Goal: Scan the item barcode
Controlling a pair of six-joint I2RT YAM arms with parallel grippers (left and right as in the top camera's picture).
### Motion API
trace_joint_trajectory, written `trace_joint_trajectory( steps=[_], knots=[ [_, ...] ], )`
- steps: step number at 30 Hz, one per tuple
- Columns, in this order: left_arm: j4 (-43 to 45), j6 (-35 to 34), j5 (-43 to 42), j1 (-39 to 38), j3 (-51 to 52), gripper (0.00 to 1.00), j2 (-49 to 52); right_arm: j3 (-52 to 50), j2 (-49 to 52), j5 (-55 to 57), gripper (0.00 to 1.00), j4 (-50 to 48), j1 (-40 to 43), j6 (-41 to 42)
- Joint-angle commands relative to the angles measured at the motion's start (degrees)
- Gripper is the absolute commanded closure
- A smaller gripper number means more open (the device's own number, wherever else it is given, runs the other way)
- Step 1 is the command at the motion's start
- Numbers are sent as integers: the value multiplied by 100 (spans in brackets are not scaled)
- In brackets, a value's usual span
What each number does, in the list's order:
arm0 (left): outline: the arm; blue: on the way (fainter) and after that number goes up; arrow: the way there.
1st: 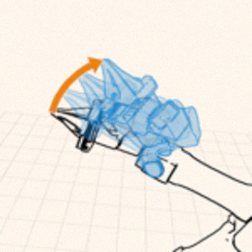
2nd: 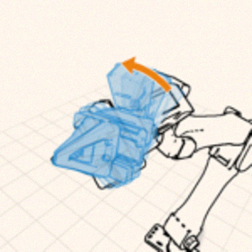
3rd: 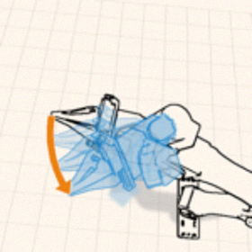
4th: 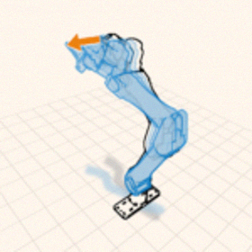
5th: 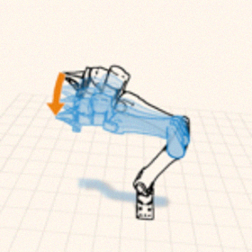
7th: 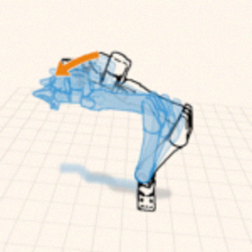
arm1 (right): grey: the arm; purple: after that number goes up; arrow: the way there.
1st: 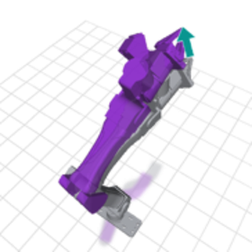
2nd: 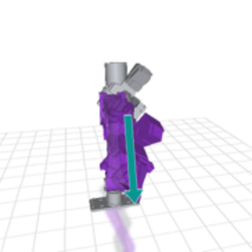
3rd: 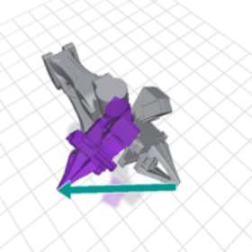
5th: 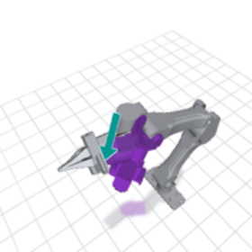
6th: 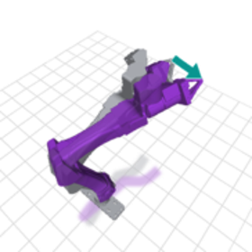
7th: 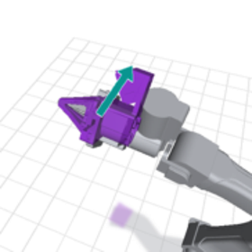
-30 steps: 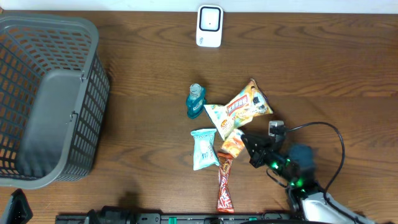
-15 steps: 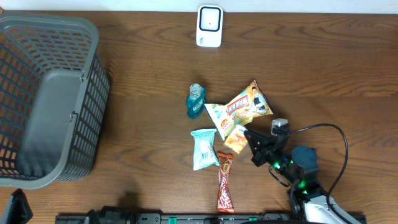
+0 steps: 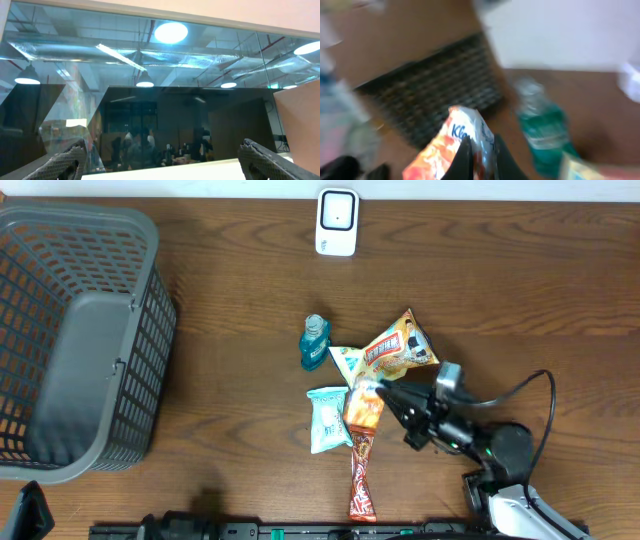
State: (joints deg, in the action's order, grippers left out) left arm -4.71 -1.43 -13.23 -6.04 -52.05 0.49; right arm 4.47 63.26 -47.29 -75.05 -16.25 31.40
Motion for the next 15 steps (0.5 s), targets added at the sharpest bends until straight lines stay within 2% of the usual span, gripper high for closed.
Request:
trace_joint_trajectory(
  steps=[1, 2, 3, 15],
  knots=[
    [24, 74, -28, 26, -68, 4, -33, 76, -13, -1274, 99, -1021, 9, 1021],
    [24, 74, -28, 26, -68, 4, -33, 79, -15, -1458, 99, -1495, 11, 1333],
    [24, 74, -28, 26, -68, 4, -33, 98, -39, -1458, 99, -1532, 7, 1414],
    [24, 74, -28, 26, -68, 4, -33, 122, -310, -1825, 99, -1523, 9, 1440]
  ],
)
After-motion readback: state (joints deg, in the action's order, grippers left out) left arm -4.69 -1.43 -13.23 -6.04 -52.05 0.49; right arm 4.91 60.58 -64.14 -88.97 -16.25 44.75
